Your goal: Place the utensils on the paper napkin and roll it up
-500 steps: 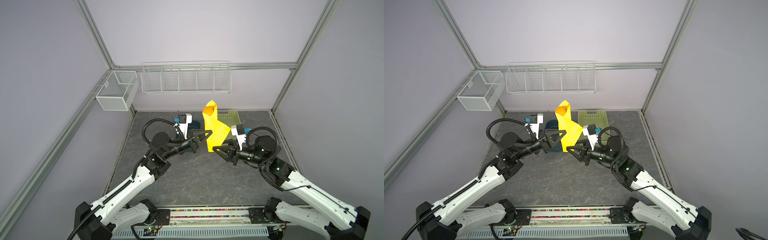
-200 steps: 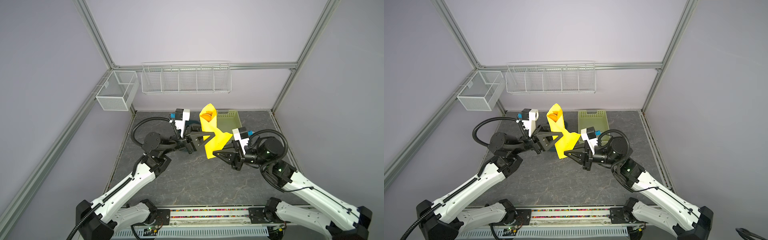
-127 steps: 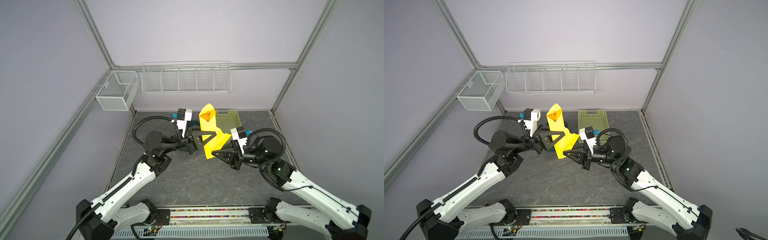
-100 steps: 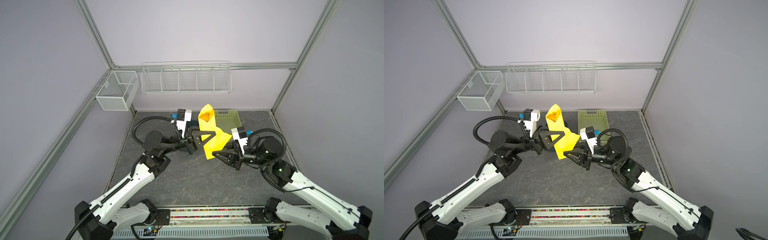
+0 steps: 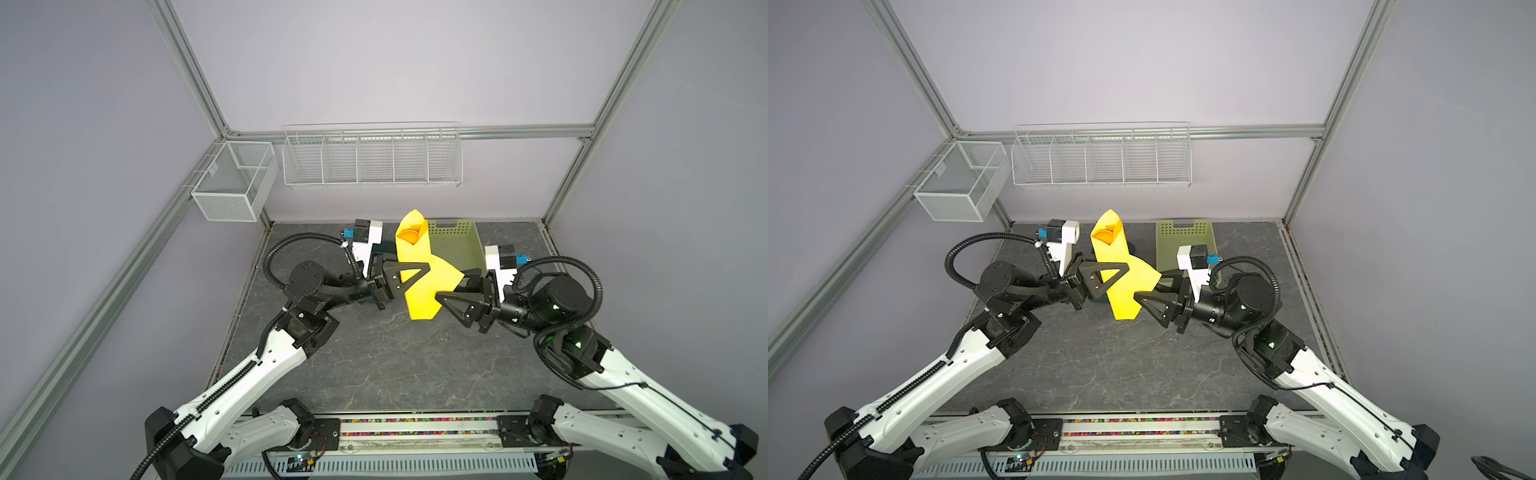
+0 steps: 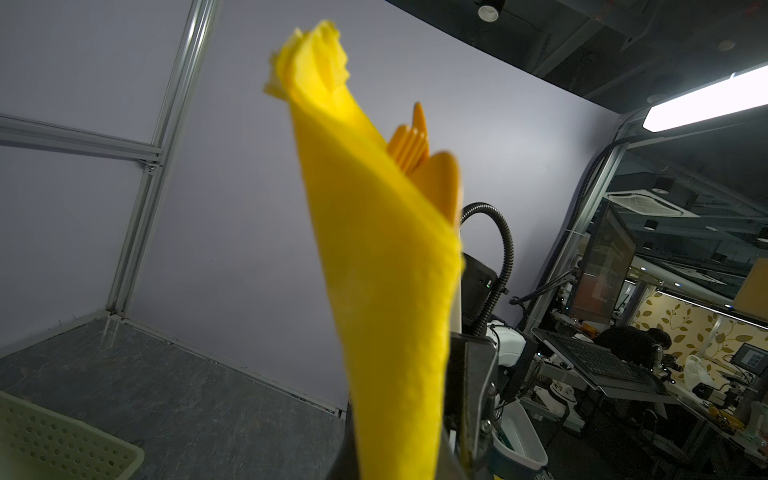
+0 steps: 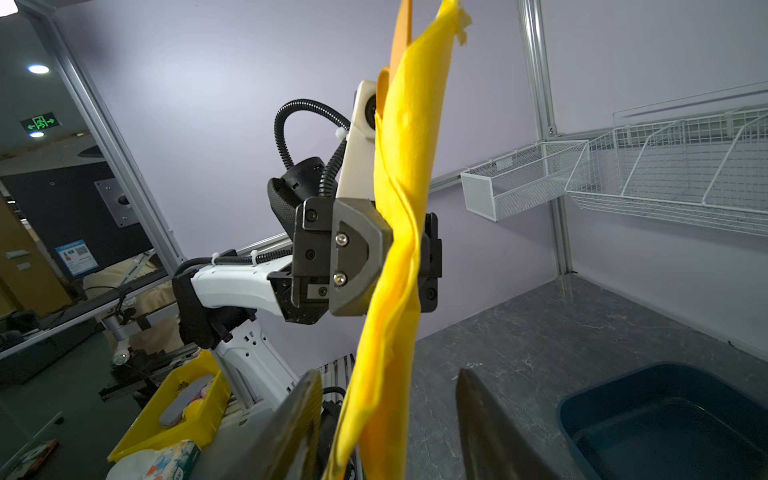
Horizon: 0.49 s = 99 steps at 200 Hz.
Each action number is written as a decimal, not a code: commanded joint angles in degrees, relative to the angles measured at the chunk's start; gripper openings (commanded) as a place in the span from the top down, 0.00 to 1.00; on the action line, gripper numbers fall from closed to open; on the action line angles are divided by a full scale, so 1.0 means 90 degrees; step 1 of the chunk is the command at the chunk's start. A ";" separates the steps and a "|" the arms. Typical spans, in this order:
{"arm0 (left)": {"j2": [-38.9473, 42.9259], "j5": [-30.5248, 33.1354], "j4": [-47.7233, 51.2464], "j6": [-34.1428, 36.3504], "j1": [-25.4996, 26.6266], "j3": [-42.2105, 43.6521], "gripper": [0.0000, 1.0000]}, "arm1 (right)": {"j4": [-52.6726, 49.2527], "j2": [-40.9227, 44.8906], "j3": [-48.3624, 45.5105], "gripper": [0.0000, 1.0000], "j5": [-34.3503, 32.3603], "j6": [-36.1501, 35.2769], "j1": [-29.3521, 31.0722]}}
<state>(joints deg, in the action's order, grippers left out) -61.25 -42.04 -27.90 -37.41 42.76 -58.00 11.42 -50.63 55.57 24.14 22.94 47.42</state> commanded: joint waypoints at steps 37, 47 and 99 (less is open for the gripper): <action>0.0077 -0.0056 -0.0126 -0.0021 0.0014 -0.0177 0.88 | -0.0350 0.0286 0.0125 0.89 -0.0719 -0.0163 0.0034; 0.0065 -0.0073 -0.0152 -0.0030 0.0014 -0.0178 0.87 | -0.0387 0.0327 0.0093 0.94 -0.0821 -0.0188 0.0036; 0.0049 -0.0124 -0.0296 -0.0151 0.0014 -0.0143 0.82 | -0.0556 0.0567 -0.0099 0.94 -0.1316 -0.0336 0.0036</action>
<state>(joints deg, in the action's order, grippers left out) -61.28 -42.46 -28.12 -38.33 42.76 -58.00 7.16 -46.94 55.59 15.18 21.63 47.46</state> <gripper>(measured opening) 0.166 0.068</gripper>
